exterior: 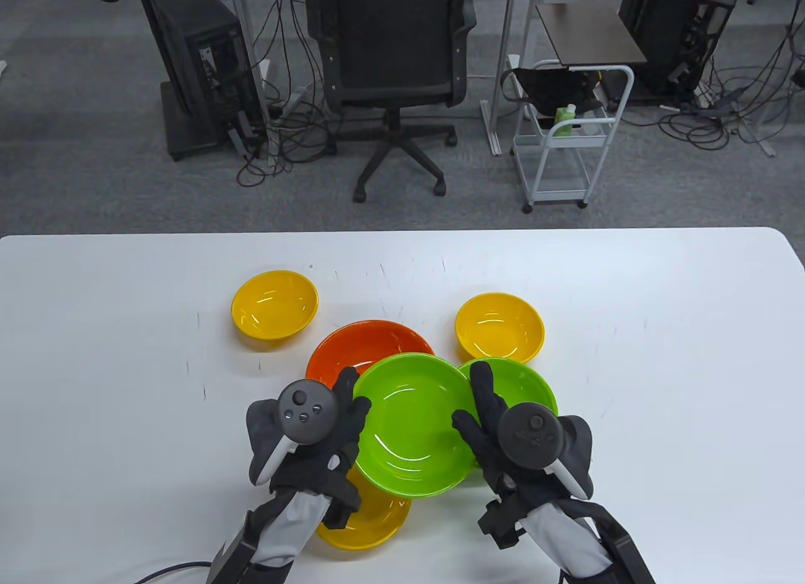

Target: Nest bowls by color group

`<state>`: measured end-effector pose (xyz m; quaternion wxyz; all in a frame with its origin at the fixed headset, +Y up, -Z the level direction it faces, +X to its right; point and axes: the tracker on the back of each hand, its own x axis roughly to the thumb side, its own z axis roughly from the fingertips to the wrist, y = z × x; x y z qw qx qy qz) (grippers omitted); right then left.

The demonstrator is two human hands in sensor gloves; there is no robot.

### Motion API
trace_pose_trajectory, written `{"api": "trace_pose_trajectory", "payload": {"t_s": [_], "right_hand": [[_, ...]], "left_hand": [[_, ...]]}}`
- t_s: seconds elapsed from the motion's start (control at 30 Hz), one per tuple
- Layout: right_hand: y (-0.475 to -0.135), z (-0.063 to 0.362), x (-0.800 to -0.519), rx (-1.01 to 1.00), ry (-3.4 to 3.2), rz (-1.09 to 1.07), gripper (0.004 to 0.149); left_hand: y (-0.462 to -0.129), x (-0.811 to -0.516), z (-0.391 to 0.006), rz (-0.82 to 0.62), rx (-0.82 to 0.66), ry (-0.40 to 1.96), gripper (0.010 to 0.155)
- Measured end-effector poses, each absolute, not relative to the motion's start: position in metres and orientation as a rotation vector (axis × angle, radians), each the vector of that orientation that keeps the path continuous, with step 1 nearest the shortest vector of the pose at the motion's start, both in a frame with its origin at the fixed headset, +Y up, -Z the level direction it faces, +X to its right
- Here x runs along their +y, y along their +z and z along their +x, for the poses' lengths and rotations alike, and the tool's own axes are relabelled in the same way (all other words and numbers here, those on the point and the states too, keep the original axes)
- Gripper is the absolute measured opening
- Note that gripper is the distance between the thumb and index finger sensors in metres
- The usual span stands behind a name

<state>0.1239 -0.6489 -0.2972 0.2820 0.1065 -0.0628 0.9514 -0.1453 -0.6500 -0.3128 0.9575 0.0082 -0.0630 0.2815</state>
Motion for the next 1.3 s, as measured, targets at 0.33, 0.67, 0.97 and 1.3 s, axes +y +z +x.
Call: {"api": "trace_pose_trajectory", "payload": {"t_s": [0.33, 0.67, 0.97, 1.3], "right_hand": [[-0.294, 0.144, -0.627, -0.337, 2.547, 0.175, 0.063], [-0.308, 0.211, -0.623, -0.339, 2.468, -0.182, 0.062], [-0.326, 0.227, -0.664, -0.101, 2.605, -0.322, 0.062], [-0.332, 0.214, -0.682, -0.038, 2.694, -0.313, 0.062]], "left_hand": [[-0.299, -0.637, -0.153, 0.188, -0.135, 0.519, 0.063], [-0.282, -0.646, -0.188, 0.437, -0.034, 0.03, 0.063], [-0.292, -0.688, -0.219, 0.267, -0.09, -0.011, 0.069], [-0.297, -0.71, -0.234, 0.128, -0.086, 0.038, 0.073]]}}
